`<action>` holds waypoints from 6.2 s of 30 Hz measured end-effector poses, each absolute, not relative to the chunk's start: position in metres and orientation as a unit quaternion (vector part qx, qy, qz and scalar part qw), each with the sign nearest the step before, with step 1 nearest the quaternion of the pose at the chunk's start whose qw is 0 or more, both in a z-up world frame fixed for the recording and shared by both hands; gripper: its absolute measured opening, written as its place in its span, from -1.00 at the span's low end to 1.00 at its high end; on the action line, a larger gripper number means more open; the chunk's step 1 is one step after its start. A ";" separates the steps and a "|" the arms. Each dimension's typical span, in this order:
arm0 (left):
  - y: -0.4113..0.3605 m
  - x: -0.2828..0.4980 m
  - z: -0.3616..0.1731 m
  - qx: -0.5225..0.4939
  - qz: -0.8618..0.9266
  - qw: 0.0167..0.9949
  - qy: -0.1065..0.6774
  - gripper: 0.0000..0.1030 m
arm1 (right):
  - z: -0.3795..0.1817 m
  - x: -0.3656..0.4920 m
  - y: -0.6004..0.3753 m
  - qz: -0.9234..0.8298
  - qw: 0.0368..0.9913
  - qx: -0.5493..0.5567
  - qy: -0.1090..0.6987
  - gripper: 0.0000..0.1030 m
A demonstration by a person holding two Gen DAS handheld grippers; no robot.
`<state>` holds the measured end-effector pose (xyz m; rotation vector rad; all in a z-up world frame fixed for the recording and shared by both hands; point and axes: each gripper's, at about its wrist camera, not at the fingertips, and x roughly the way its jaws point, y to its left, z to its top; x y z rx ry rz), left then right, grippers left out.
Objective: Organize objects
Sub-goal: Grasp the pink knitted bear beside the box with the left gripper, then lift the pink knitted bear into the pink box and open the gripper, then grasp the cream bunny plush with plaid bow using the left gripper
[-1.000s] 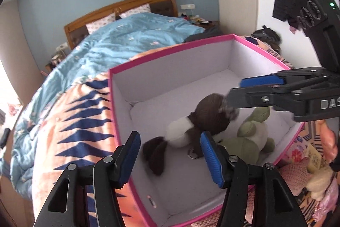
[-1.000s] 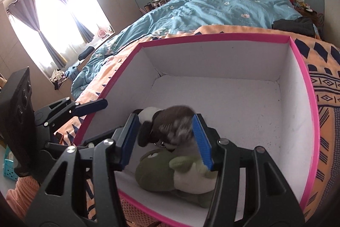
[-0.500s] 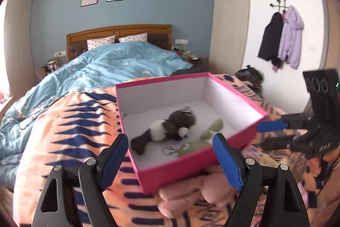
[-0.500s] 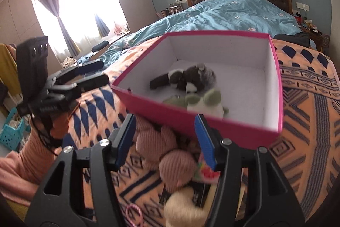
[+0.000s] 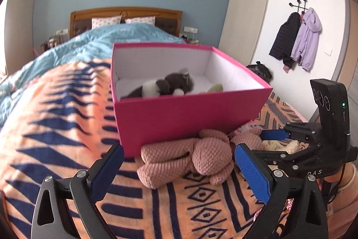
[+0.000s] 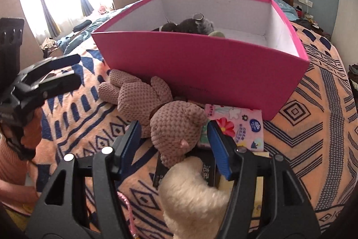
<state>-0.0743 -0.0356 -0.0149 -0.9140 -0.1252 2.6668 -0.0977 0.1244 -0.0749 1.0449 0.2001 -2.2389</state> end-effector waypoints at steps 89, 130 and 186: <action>-0.038 -0.222 0.048 -0.345 0.925 0.160 -0.012 0.45 | 0.028 -0.280 0.058 -0.824 0.429 0.370 -0.023 -0.09; -0.037 -0.050 0.061 -0.253 0.937 0.240 -0.009 0.69 | -0.041 -0.060 0.158 -0.782 0.463 0.415 0.046 0.23; 0.024 -0.050 -0.066 -0.449 0.836 0.311 -0.053 0.11 | -0.089 -0.075 0.168 -0.797 0.412 0.438 -0.056 -0.59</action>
